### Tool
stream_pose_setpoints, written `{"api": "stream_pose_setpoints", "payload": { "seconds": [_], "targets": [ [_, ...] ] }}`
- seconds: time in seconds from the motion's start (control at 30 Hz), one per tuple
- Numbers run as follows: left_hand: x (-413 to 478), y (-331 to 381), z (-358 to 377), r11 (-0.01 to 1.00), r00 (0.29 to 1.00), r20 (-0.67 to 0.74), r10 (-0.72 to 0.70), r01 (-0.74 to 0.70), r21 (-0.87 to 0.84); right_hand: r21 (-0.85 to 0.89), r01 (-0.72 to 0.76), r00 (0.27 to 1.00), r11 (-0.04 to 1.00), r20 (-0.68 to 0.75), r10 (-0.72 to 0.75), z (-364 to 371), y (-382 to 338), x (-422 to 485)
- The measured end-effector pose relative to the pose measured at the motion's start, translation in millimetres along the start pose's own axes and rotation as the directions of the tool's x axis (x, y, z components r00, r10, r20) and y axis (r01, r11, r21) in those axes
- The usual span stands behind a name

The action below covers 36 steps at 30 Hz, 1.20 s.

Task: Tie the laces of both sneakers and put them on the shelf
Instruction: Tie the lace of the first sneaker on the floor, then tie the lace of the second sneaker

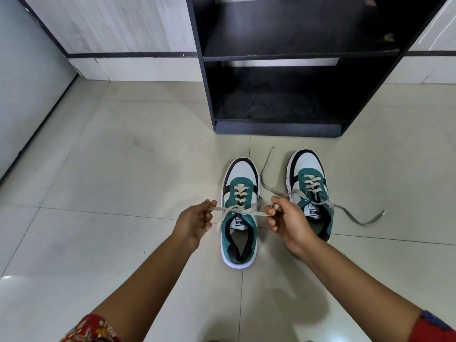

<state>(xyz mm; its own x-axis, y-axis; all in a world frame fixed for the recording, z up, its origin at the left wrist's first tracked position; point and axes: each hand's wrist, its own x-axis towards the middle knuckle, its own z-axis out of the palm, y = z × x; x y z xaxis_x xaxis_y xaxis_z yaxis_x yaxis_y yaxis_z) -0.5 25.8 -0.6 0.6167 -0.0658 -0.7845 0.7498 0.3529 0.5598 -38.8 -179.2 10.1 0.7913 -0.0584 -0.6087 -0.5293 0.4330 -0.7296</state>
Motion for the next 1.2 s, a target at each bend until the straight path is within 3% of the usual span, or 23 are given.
{"api": "stream_pose_setpoints", "payload": {
  "seconds": [0.17, 0.3, 0.33, 0.5, 0.57, 0.67, 0.73, 0.9, 1.2],
  "targets": [
    [2, 3, 0, 0.964, 0.979, -0.070, 0.190, -0.173, 0.201, -0.500, 0.229, 0.971, 0.835, 0.056, -0.233, 5, -9, 6],
    [4, 4, -5, 0.956, 0.964, -0.155, 0.217, -0.178, 0.232, -0.851, 0.238, 0.951, 0.467, 0.106, -0.290, -3, -3, 4],
    [4, 5, -6, 0.957, 0.962, -0.170, 0.214, -0.172, 0.232, -0.888, 0.221, 0.952, 0.402, 0.106, -0.289, -4, -1, 1],
    [3, 4, -3, 0.949, 0.954, -0.194, 0.230, -0.175, 0.262, -0.942, 0.203, 0.956, 0.269, 0.131, -0.264, -2, -6, -2],
    [1, 1, -3, 0.948, 0.954, -0.195, 0.226, -0.170, 0.268, -0.908, 0.195, 0.968, 0.372, 0.117, -0.224, -2, -4, 1],
    [-5, -5, -4, 0.966, 0.982, -0.134, 0.132, -0.097, 0.240, -0.613, 0.205, 0.978, 0.763, 0.095, -0.187, -5, 4, 0],
    [-10, -9, -5, 0.979, 0.995, -0.088, 0.051, -0.032, 0.199, -0.478, 0.164, 0.986, 0.863, 0.111, -0.126, -6, 7, -3],
    [-20, -15, 5, 0.966, 0.999, -0.001, 0.034, -0.032, 0.258, -0.442, -0.068, 0.985, 0.894, 0.112, 0.130, -2, 20, 5],
    [-31, 9, 12, 0.915, 0.997, 0.025, 0.069, -0.073, 0.398, -0.452, -0.066, 0.982, 0.890, 0.131, 0.140, 26, 16, 10]
  ]
}}
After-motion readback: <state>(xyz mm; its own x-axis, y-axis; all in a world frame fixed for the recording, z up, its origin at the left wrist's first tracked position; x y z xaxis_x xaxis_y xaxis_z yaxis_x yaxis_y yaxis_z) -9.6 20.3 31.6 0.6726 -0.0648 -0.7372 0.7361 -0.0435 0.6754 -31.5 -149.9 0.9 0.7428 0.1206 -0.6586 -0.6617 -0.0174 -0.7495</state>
